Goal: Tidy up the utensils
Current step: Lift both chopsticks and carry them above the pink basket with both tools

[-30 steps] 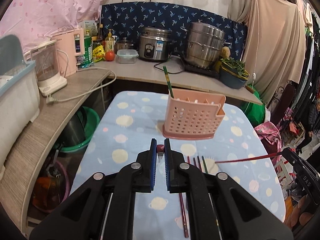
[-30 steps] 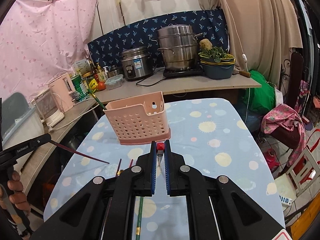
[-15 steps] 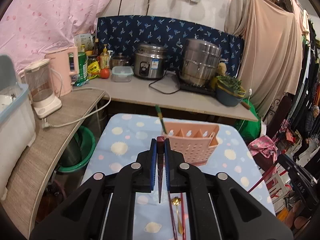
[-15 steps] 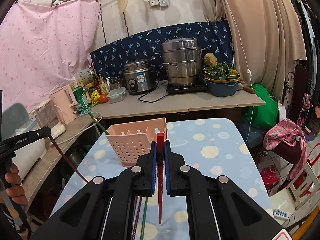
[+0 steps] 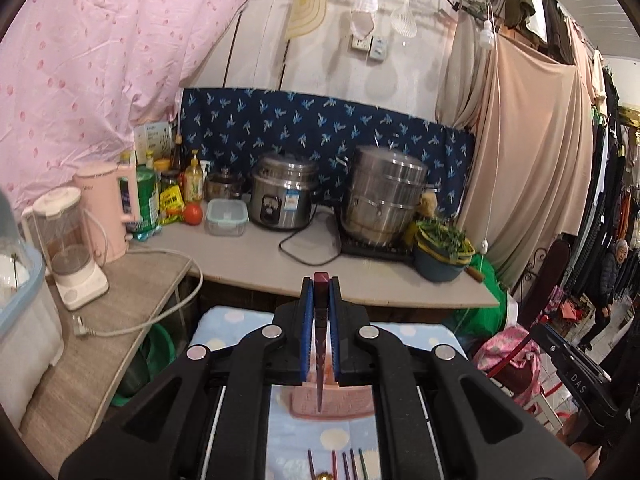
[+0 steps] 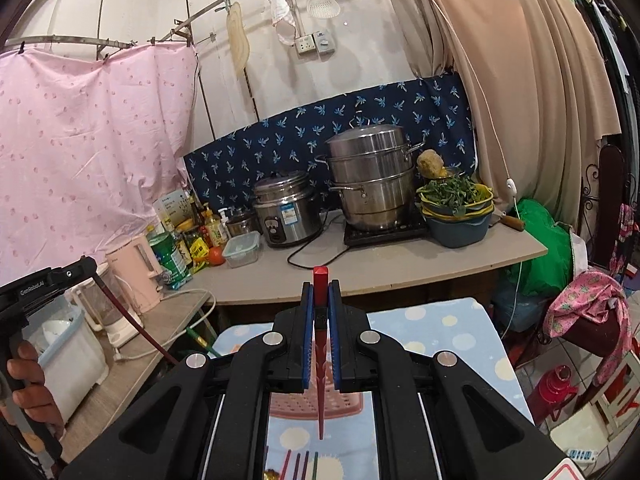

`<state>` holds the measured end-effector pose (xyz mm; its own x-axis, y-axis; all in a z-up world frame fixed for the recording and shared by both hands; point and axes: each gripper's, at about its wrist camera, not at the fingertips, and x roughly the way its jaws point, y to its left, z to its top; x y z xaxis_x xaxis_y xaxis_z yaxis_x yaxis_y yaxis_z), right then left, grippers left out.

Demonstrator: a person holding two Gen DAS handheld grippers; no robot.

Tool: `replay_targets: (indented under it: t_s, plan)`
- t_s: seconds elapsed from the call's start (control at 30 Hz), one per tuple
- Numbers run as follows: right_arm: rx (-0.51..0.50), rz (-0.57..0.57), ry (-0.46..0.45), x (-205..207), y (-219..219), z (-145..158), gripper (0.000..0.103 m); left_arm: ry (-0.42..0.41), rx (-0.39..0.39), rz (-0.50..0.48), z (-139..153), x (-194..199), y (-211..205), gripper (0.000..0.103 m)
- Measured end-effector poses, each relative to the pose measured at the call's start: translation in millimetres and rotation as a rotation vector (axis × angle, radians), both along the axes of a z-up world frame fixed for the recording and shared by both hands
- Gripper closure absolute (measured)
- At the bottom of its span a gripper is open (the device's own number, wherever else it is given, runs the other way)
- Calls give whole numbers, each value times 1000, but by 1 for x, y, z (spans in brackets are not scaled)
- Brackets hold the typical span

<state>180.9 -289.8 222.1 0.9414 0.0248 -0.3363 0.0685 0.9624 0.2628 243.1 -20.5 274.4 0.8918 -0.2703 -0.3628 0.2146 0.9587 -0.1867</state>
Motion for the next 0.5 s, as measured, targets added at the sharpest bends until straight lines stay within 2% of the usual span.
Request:
replay_targets:
  t_s: [0.13,0.23,0.5]
  plan:
    - [-3,-11,-14,28,-2,8,96,-23,-4,13,12,23,-5,96]
    - [-11,-15,-15,50,-2,10,96,-18,4,21,9,43,-12,96]
    - [-17,-3,59,99,1,-25,96,54,33,12,-33,80,-28,96]
